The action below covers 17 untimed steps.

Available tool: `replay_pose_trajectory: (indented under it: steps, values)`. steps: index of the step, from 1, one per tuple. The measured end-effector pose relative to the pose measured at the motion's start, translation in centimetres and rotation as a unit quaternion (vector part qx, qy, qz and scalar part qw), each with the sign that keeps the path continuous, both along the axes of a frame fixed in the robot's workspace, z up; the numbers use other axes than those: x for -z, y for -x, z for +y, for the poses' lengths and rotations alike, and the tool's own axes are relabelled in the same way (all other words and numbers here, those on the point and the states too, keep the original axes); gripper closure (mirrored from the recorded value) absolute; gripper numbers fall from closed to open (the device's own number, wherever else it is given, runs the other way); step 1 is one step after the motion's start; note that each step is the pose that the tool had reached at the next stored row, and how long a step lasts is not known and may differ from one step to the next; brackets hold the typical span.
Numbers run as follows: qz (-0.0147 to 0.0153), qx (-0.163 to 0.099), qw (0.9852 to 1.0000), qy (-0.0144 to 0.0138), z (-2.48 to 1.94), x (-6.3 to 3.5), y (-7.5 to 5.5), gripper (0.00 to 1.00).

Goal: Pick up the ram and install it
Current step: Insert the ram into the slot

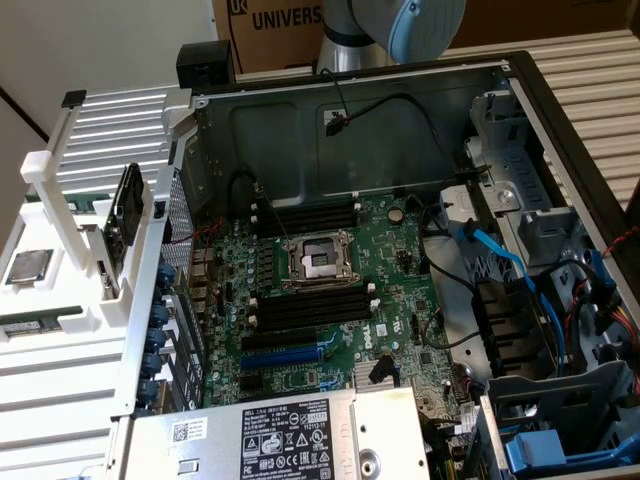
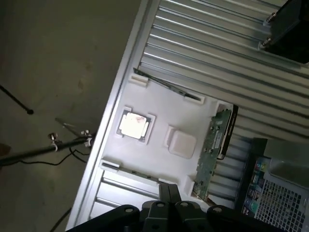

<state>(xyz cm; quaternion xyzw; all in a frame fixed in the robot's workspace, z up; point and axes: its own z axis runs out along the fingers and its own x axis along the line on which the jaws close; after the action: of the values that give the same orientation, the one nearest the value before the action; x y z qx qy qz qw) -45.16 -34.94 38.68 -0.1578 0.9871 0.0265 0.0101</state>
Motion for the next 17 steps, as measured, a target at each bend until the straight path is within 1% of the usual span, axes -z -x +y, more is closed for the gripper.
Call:
replay_pose_trajectory:
  steps: [1,3,4,7,9,12,14,15,17]
  values:
    - [0.0001,-0.015,0.9999,0.0000,0.00,-0.01,0.00,0.90]
    - [0.0000,-0.031,0.9995,0.0000,0.00,-0.01,0.00,0.90]
    - [0.0001,-0.049,0.9988,0.0000,0.00,-0.01,0.00,0.90]
    - [0.0001,-0.076,0.9971,0.0000,0.00,-0.01,0.00,0.90]
    - [0.0001,-0.094,0.9956,0.0000,0.00,-0.01,0.00,0.90]
    - [0.0001,-0.122,0.9925,0.0000,0.00,-0.01,0.00,0.90]
    - [0.0001,-0.141,0.9900,0.0000,0.00,-0.01,0.00,0.90]
    - [0.0000,-0.159,0.9873,0.0000,0.00,-0.01,0.00,0.90]
    - [0.0001,-0.176,0.9844,-0.0001,0.00,-0.01,0.00,0.90]
